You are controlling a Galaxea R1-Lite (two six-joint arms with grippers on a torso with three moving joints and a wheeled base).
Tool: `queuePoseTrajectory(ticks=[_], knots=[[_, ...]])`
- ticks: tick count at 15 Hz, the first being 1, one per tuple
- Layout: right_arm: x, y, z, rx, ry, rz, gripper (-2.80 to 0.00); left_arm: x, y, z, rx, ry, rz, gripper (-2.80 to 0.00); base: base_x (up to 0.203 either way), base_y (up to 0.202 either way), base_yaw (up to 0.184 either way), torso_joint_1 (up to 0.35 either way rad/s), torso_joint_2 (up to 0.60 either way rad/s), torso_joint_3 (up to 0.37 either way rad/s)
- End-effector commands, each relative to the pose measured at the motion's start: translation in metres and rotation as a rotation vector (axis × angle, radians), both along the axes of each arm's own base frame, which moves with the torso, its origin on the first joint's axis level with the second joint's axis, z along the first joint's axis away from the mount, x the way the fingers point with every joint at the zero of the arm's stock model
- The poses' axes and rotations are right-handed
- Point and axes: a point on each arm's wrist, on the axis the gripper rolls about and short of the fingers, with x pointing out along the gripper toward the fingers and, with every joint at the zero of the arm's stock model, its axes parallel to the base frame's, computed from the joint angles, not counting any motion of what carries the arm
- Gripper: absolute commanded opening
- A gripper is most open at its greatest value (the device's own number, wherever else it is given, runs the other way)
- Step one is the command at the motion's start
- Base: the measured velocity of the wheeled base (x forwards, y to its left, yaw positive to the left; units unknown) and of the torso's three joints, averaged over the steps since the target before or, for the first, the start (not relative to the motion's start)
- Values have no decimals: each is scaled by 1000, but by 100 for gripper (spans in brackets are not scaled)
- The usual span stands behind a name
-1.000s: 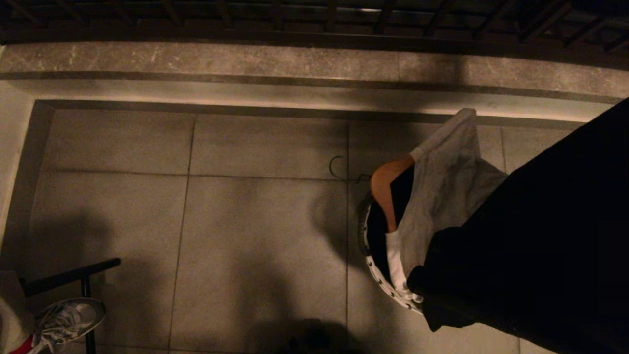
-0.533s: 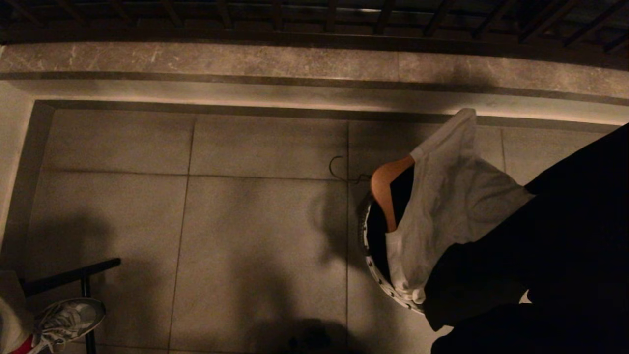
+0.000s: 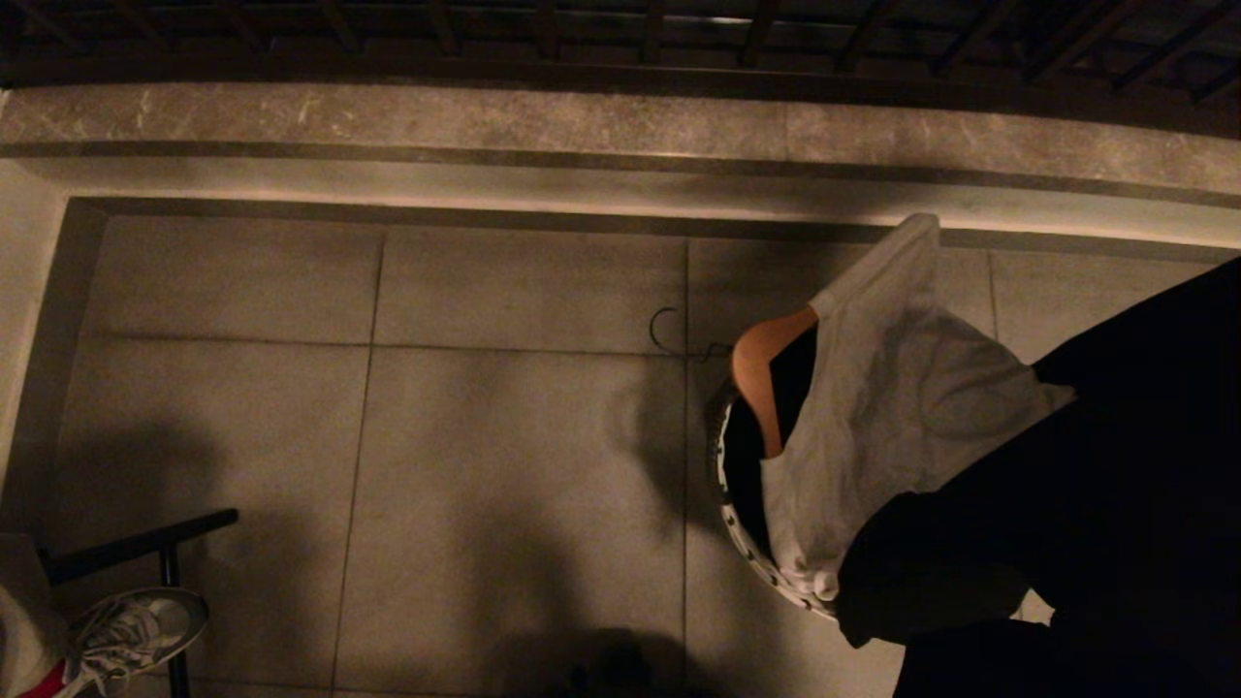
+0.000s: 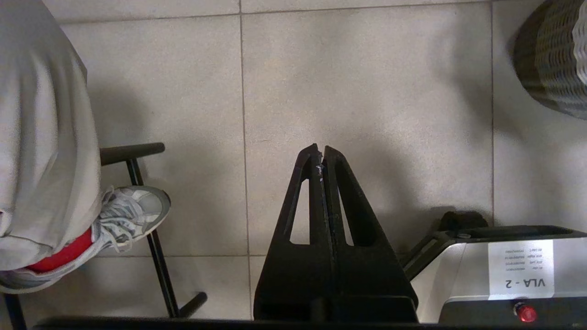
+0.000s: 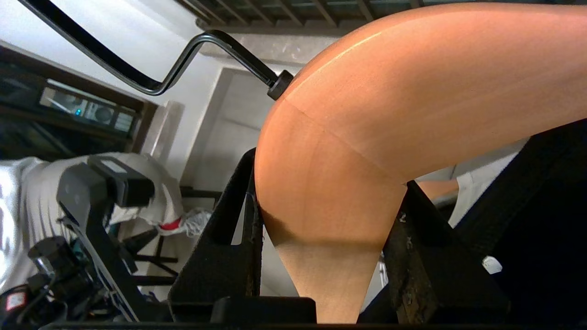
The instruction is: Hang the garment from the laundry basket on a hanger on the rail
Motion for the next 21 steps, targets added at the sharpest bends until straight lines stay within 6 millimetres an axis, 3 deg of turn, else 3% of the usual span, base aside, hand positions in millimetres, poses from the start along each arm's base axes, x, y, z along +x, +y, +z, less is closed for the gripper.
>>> queuePoseTrajectory(ticks=[1, 13, 17, 21], knots=[[-1, 0, -4, -5, 9, 3, -280, 0, 0, 0, -7, 3, 0, -280, 0, 0, 0, 0, 0, 0], [-7, 0, -19, 11, 54, 58, -280, 0, 0, -1, -26, 4, 5, -280, 0, 0, 0, 1, 4, 182], [11, 4, -34, 23, 73, 125, -280, 0, 0, -1, -27, 4, 6, -280, 0, 0, 0, 1, 2, 201], [15, 5, -36, 14, 73, 164, -280, 0, 0, -1, -39, 5, 6, -280, 0, 0, 0, -1, 3, 197]])
